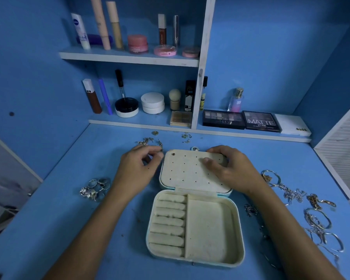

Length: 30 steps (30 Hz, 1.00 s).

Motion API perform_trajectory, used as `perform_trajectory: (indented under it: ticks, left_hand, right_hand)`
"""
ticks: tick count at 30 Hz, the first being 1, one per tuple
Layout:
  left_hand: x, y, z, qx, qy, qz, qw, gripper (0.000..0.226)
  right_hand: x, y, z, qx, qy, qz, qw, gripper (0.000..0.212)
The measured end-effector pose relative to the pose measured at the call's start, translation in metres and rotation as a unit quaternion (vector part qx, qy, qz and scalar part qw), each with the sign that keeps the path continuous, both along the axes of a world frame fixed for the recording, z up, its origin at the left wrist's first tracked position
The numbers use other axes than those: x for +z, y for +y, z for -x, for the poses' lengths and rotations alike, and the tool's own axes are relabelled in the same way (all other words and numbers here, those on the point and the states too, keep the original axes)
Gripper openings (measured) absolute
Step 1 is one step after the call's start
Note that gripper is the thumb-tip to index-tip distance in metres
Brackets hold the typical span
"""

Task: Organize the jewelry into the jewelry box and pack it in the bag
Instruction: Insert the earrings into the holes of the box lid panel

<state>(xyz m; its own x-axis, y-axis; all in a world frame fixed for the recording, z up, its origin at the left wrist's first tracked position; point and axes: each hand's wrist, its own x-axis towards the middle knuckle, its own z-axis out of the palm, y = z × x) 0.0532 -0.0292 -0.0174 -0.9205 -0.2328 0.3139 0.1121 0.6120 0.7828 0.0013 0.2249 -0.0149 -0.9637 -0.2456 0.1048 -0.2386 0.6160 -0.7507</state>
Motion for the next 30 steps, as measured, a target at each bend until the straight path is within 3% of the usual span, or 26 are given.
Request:
perform_trajectory:
  ticks: [7,15,30]
  left_hand:
    - [0.013,-0.038,0.017,0.094,0.005,0.03,0.995,0.017]
    - [0.006,-0.049,0.03,0.052,-0.048,0.112,0.991,0.013]
    - [-0.003,-0.046,0.033,0.017,-0.029,0.16,0.986,0.023]
  right_hand:
    - [0.003,0.0,-0.002,-0.003,0.02,-0.009,1.0,0.037]
    - [0.002,0.0,-0.001,0.001,0.009,-0.02,1.0,0.041]
    - [-0.001,0.001,0.002,0.004,0.005,-0.03,1.0,0.039]
